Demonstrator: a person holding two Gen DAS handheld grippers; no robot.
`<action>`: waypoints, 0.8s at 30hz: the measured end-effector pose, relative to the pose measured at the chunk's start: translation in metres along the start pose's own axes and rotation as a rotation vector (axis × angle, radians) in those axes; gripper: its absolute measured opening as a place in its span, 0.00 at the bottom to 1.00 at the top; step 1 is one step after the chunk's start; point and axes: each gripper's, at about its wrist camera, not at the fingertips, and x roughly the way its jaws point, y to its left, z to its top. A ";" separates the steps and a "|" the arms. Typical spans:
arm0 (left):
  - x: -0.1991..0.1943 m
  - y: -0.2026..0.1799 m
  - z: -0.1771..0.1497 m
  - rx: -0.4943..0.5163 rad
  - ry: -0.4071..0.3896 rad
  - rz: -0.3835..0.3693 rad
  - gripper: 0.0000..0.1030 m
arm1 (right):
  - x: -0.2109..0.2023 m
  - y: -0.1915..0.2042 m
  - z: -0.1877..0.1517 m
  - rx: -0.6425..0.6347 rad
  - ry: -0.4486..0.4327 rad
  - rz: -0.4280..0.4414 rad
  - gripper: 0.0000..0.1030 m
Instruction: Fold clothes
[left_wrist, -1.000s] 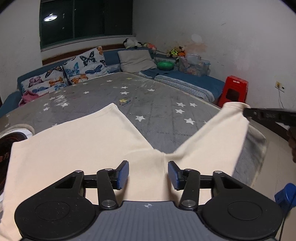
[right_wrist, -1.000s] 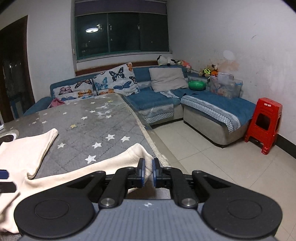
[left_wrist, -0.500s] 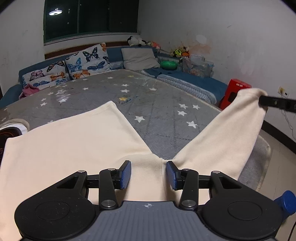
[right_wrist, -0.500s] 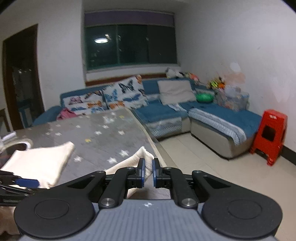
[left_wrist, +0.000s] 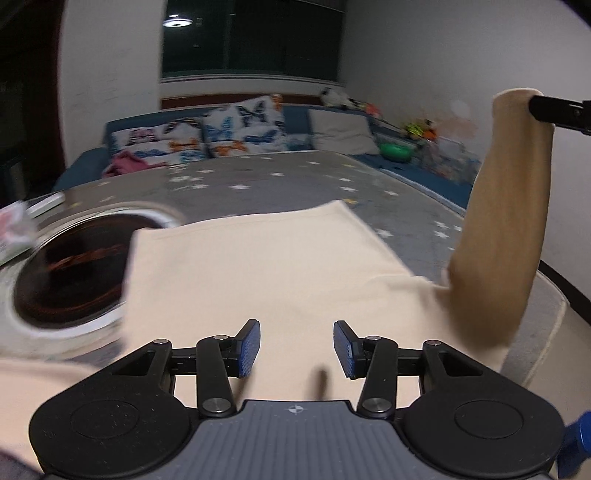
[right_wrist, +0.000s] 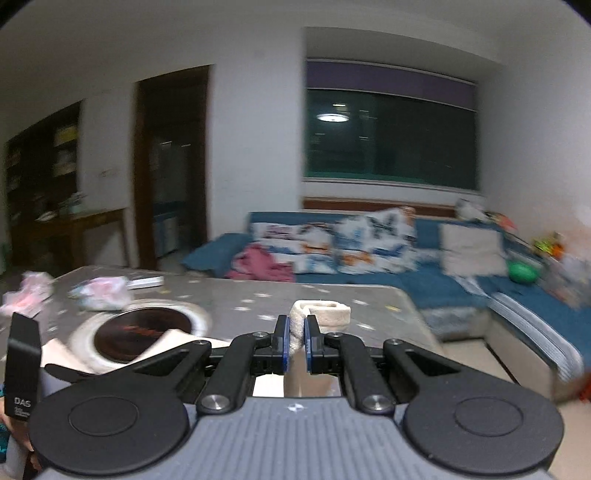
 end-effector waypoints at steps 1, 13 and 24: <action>-0.005 0.008 -0.003 -0.015 -0.005 0.014 0.46 | 0.006 0.010 0.002 -0.017 0.005 0.028 0.07; -0.049 0.074 -0.028 -0.175 -0.057 0.131 0.49 | 0.090 0.136 -0.014 -0.204 0.195 0.327 0.08; -0.058 0.078 -0.028 -0.178 -0.090 0.137 0.49 | 0.078 0.111 -0.040 -0.200 0.269 0.290 0.17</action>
